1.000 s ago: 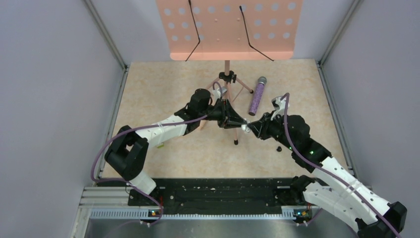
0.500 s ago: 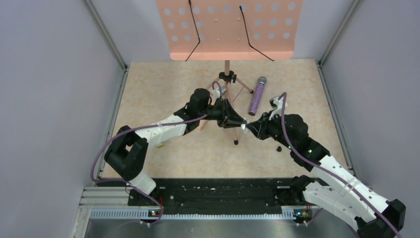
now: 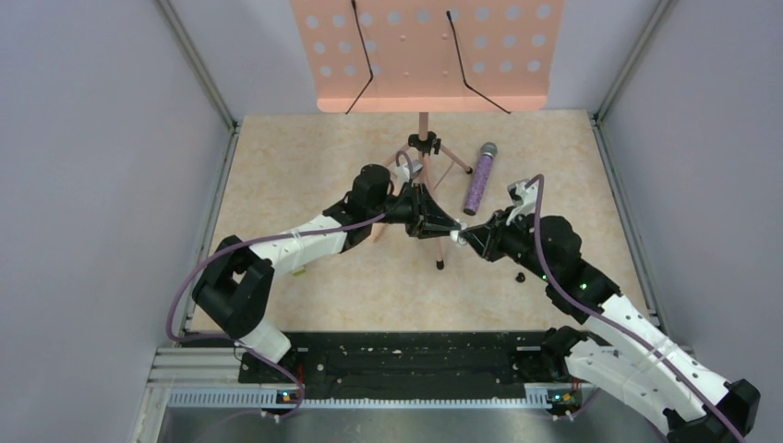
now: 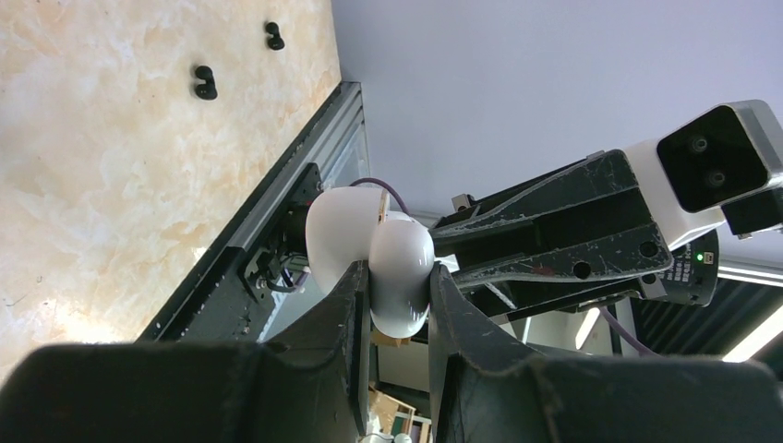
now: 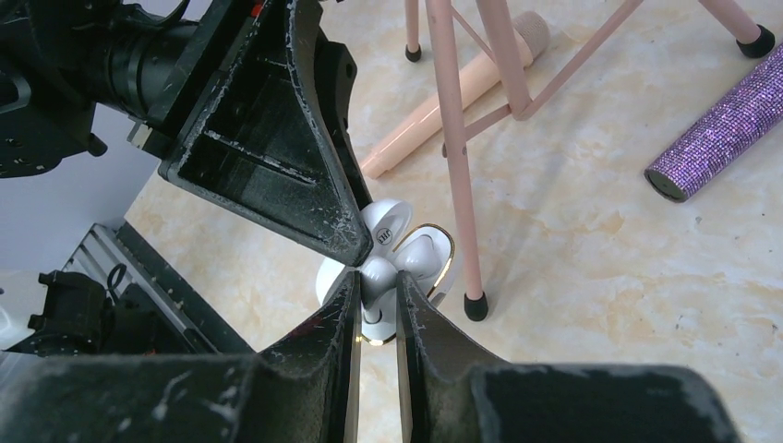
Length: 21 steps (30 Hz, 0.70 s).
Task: Insert the wireless bluetooth earbuds into the charging case
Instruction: Insert the left earbud into the left side groove of the charging case.
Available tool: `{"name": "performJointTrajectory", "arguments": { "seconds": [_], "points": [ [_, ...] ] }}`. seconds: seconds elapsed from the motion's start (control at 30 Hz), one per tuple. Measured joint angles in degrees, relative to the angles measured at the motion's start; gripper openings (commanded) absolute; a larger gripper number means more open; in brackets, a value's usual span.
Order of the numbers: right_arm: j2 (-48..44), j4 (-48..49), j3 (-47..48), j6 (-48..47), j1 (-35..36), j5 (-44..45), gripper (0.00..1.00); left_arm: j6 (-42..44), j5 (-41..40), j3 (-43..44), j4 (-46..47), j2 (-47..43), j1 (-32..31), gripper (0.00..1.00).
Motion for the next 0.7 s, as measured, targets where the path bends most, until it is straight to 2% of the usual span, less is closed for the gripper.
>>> {"name": "performJointTrajectory", "arguments": {
  "seconds": [0.7],
  "points": [
    [-2.3, 2.6, -1.9, -2.1, 0.0, -2.4, 0.04, -7.6, 2.2, -2.6, 6.3, 0.0, 0.7, 0.0]
  ]
}}
